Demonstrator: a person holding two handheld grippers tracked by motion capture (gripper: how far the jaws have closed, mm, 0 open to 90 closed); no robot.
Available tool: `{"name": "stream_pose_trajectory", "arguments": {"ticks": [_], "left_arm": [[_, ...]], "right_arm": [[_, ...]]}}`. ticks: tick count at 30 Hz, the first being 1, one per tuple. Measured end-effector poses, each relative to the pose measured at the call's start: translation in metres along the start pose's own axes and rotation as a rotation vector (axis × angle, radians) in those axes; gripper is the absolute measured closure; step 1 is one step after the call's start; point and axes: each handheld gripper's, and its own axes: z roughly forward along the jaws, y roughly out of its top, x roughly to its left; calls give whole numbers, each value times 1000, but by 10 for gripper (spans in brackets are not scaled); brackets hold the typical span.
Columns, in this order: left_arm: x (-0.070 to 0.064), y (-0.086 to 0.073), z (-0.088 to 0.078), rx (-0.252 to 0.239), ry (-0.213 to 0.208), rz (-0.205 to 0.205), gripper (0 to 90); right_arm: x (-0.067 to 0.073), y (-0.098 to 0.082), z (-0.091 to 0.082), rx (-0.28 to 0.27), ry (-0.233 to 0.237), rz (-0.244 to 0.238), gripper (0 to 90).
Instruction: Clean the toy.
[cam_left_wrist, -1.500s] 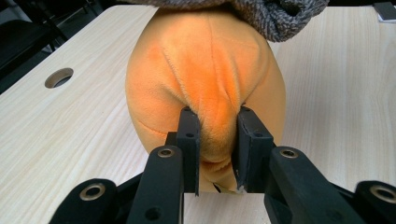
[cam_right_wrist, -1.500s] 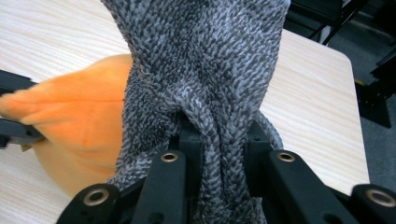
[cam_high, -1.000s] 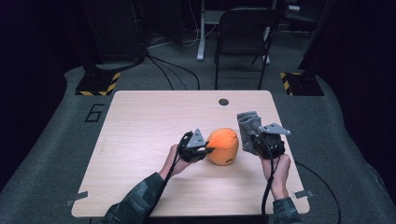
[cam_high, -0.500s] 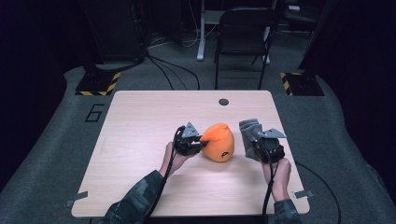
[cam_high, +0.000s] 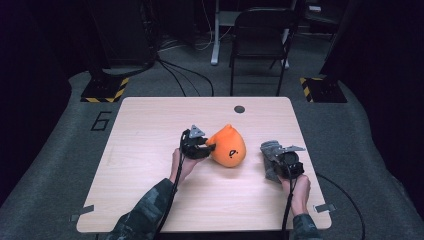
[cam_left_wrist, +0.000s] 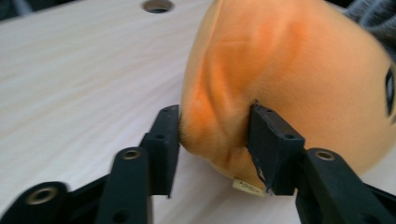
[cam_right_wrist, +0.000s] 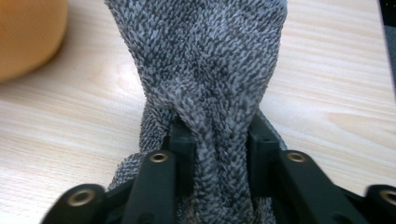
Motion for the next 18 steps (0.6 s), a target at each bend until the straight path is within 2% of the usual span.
{"name": "stream_pose_trajectory", "arguments": {"ticks": [3, 7, 9, 10, 14, 15, 18], "left_arm": [[6, -2, 2, -6, 25, -25, 435], [13, -5, 4, -19, 60, -58, 376], [15, -5, 4, -28, 65, -67, 350], [17, -6, 4, -34, 69, -70, 334], [22, -6, 2, -49, 79, -85, 292], [22, -6, 2, -50, 81, -87, 279], [23, -5, -1, -66, 82, -93, 259]], "right_arm": [[3, 0, 7, 15, -26, -18, 537], [3, 0, 9, 26, -38, 9, 419], [1, 0, 8, 18, -36, 11, 379], [0, 0, 7, 16, -35, 27, 351], [-5, 2, -2, -26, -17, 53, 254], [-6, 2, -4, -32, 6, 52, 209], [-6, 3, -11, -47, 30, 43, 166]]}}
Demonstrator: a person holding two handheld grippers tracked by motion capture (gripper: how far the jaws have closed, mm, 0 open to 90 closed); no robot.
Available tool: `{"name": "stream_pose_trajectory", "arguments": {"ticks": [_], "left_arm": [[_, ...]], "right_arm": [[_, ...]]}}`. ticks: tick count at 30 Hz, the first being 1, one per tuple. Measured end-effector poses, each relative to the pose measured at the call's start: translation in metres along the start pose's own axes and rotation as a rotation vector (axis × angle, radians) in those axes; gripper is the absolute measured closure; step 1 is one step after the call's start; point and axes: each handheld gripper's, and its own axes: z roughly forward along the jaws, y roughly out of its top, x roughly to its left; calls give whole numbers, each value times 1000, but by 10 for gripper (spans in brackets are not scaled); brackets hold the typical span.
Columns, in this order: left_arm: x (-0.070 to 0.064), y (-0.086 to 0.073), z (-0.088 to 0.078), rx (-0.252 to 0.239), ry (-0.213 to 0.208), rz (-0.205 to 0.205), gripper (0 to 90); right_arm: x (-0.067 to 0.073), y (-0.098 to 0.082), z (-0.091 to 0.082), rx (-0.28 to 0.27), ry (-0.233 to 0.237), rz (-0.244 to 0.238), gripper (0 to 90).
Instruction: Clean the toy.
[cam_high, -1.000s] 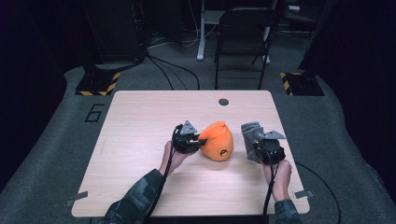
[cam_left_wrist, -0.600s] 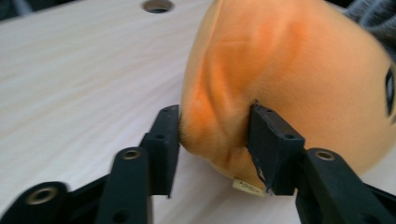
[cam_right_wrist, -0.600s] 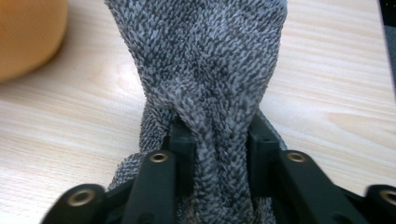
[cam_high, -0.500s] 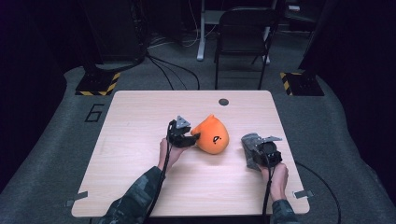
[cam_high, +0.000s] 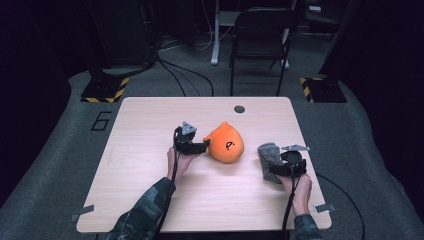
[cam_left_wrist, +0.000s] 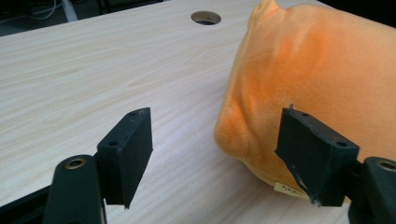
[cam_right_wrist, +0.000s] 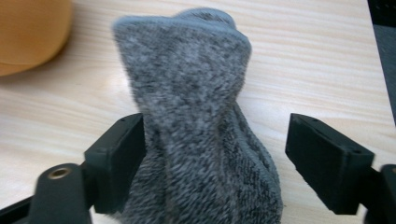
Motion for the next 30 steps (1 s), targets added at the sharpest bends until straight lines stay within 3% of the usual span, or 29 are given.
{"name": "stream_pose_trajectory", "arguments": {"ticks": [8, 15, 30], "left_arm": [[3, 2, -15, -27, -13, 1, 163], [1, -3, -32, -33, -16, 38, 134], [11, -40, -73, -22, 12, 63, 69]], "right_arm": [[3, -2, -13, -20, 38, -42, 117], [-3, -11, -23, -27, 54, -58, 89], [-5, -39, -25, 16, 70, -99, 73]]}}
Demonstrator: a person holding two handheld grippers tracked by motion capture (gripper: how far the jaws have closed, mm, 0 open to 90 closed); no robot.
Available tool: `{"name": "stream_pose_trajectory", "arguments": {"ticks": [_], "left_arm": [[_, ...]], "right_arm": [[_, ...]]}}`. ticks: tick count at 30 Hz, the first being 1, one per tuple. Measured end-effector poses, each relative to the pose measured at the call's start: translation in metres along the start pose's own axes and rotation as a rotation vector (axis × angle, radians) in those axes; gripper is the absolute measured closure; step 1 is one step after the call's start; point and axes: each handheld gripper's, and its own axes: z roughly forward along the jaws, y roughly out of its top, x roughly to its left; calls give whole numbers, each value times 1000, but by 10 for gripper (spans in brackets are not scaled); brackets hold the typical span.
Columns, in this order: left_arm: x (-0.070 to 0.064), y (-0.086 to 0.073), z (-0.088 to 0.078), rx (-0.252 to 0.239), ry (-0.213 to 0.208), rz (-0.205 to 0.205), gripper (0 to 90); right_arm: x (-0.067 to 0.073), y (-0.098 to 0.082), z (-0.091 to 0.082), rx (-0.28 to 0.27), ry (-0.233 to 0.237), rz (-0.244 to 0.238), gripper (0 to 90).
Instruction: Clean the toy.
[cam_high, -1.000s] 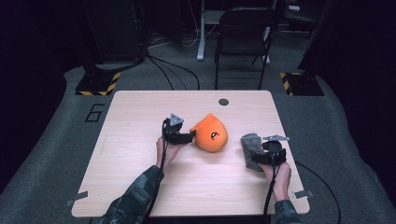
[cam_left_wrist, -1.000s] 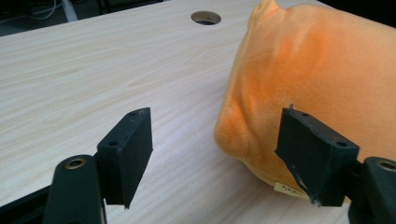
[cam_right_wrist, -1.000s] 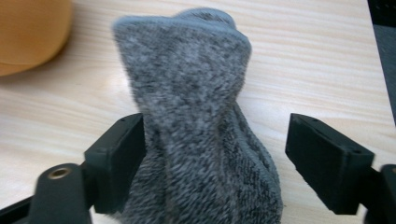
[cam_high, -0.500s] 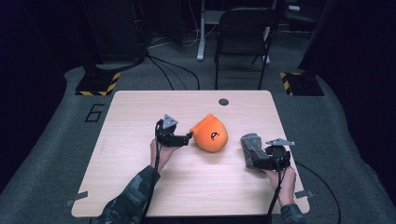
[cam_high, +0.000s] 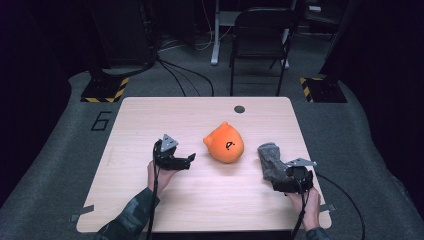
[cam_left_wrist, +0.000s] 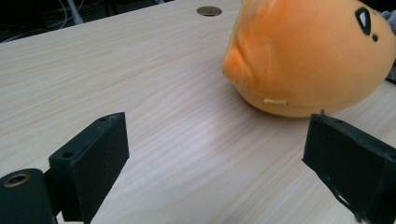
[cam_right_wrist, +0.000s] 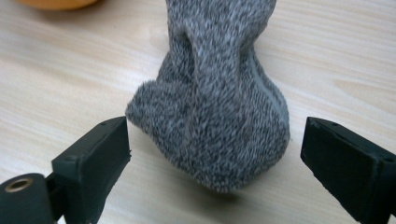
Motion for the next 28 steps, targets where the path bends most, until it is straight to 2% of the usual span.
{"name": "stream_pose_trajectory", "arguments": {"ticks": [3, 4, 8, 11, 13, 16, 20, 21, 23, 28], "left_arm": [[3, -9, -8, 11, 7, 6, 59], [5, -13, -12, 25, 17, 21, 59], [12, -26, -19, 54, 23, 15, 51], [20, -36, -23, 80, 22, -3, 43], [24, -43, -24, 88, 33, -8, 41], [31, -51, -26, 128, 38, -13, 36], [36, -61, -27, 149, 52, -32, 31], [38, -63, -27, 166, 49, -26, 31], [40, -66, -26, 177, 59, -28, 26], [48, -72, -25, 195, 69, -41, 25]], "right_arm": [[-2, -6, 0, 0, 2, -4, 72], [-3, -8, 0, -4, 0, -3, 71], [-10, -16, 1, -5, 10, 15, 65], [-12, -24, 2, -1, 14, 5, 62], [-12, -28, 3, 17, 15, -4, 58], [-14, -35, 6, 30, 22, -18, 53], [-14, -41, 10, 47, 27, -17, 45], [-15, -44, 12, 48, 37, -36, 30], [-17, -46, 13, 37, 57, -22, 26], [-20, -49, 14, 8, 63, -28, 0]]}}
